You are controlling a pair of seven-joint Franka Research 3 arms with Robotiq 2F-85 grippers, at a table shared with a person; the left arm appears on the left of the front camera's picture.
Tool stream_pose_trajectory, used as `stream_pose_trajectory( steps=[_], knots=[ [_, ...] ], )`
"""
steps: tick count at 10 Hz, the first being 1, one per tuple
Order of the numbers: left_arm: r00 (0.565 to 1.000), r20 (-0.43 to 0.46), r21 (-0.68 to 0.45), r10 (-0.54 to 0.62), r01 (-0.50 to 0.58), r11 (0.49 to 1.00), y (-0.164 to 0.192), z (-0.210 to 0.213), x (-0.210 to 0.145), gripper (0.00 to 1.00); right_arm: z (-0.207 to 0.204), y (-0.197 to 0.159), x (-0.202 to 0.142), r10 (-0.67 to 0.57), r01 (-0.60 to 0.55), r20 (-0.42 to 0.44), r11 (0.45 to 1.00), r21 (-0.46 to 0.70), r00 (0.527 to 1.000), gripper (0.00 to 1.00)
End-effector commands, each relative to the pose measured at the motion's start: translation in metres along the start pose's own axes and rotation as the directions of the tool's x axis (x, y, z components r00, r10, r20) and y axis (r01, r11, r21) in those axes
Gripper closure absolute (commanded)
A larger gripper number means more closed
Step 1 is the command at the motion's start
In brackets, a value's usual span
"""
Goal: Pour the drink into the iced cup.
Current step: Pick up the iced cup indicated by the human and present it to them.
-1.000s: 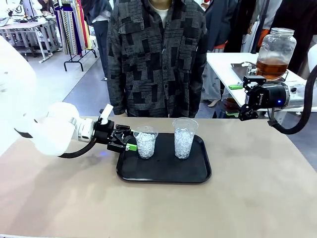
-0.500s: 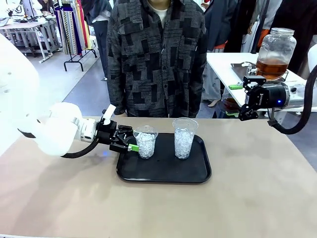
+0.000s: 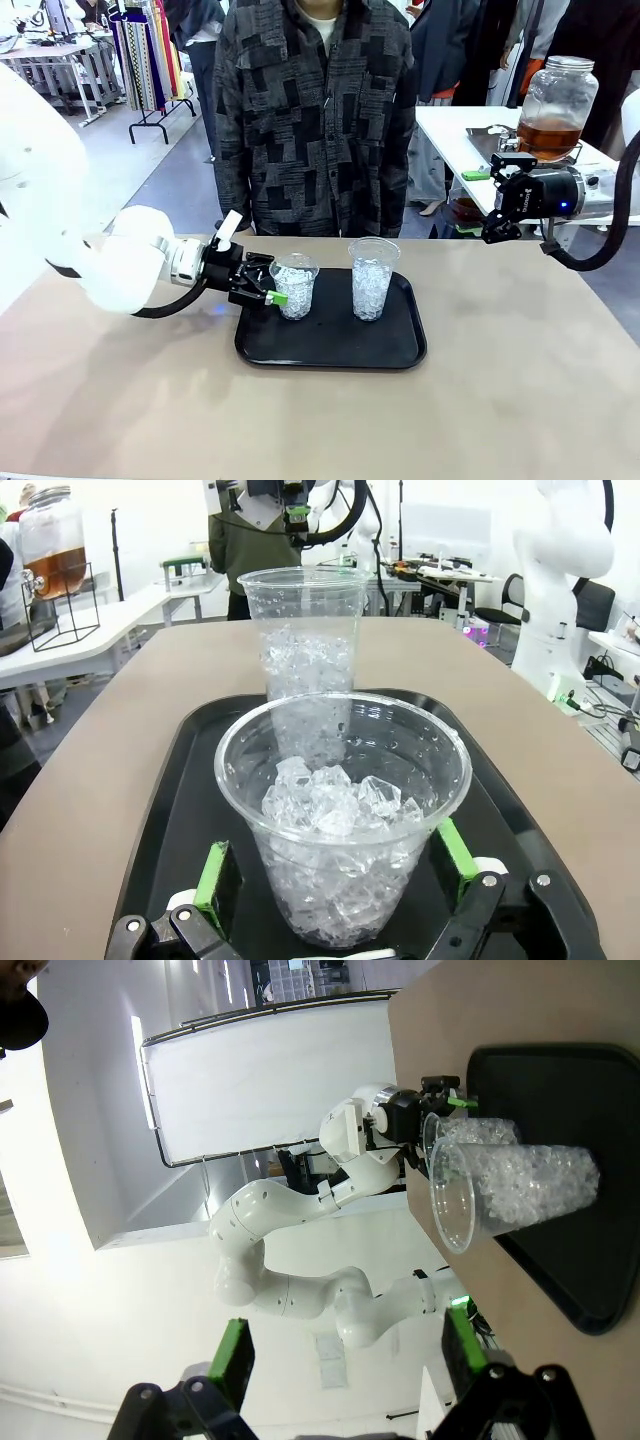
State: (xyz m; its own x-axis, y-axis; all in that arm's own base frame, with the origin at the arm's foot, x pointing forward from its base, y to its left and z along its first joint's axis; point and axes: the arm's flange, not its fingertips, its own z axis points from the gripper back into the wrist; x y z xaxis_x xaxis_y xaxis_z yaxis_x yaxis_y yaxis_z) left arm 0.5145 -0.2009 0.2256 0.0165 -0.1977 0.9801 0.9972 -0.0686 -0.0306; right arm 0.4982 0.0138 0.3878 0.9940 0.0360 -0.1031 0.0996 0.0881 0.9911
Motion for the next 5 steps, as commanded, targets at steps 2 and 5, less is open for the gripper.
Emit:
stream_pose_trajectory(
  steps=[2, 5],
  knots=[
    [1.0, -0.004, -0.004, 0.02, -0.02, 1.0, 0.0078, -0.0142, 0.0016, 0.0, 0.0003, 0.0015, 0.0004, 0.008, -0.008, 0.002, 1.0, 0.002, 1.0, 0.0],
    [1.0, -0.017, -0.012, 0.026, -0.026, 1.0, 0.0082, -0.02, 0.0017, 0.0, 0.0003, 0.0015, 0.0004, 0.008, -0.008, 0.002, 1.0, 0.002, 1.0, 0.0]
  ],
)
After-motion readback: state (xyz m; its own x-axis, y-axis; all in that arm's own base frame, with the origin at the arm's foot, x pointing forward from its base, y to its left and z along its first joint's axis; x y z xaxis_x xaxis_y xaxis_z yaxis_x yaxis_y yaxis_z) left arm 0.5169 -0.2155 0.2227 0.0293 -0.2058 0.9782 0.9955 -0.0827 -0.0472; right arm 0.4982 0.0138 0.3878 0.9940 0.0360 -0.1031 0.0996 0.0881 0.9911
